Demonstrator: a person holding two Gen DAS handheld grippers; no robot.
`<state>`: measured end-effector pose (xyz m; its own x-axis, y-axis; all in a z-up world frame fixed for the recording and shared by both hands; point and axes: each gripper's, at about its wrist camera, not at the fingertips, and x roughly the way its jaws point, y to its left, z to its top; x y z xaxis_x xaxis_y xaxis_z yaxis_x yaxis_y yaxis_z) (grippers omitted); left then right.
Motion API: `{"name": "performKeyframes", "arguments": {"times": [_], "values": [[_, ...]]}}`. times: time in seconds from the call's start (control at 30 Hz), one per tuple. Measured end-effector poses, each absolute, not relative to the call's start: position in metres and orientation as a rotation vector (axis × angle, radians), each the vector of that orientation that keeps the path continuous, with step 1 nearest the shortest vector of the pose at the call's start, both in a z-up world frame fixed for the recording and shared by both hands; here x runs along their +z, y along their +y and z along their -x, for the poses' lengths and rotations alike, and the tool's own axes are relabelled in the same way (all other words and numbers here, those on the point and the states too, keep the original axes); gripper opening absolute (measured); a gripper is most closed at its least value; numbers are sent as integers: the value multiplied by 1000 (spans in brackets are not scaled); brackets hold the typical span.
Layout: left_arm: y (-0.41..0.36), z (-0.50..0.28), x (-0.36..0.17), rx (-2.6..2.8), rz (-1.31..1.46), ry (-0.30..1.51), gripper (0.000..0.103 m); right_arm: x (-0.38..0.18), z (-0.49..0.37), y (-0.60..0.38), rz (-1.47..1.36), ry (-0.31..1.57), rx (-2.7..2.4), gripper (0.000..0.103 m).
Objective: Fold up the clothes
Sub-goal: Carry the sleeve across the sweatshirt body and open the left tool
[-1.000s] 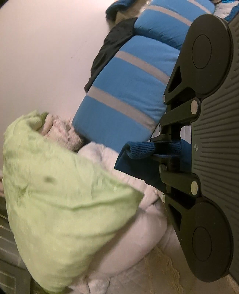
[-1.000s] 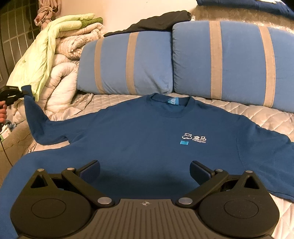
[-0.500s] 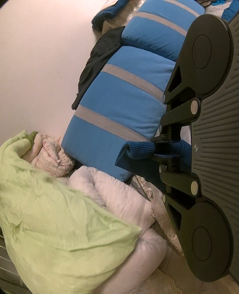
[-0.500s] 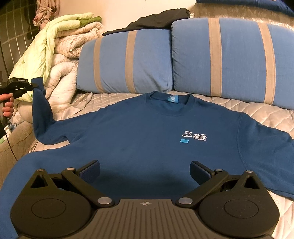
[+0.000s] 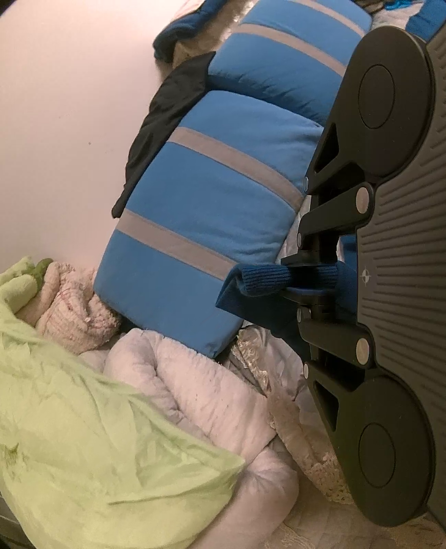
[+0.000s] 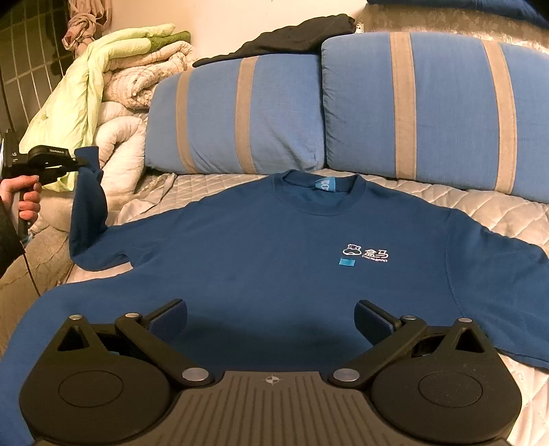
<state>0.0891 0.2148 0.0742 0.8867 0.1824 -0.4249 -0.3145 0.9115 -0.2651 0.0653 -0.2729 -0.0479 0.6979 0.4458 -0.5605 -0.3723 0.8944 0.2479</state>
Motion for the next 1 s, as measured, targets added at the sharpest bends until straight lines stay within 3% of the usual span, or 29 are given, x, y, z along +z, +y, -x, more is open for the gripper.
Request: {"name": "performKeyframes", "arguments": {"times": [0.6,1.0], "values": [[185,-102,90,161,277,417,11,-48,-66,-273,-129,653,464,103],[102,-128,111,-31,142,387,11,-47,-65,-273,-127,648,458,103]]}}
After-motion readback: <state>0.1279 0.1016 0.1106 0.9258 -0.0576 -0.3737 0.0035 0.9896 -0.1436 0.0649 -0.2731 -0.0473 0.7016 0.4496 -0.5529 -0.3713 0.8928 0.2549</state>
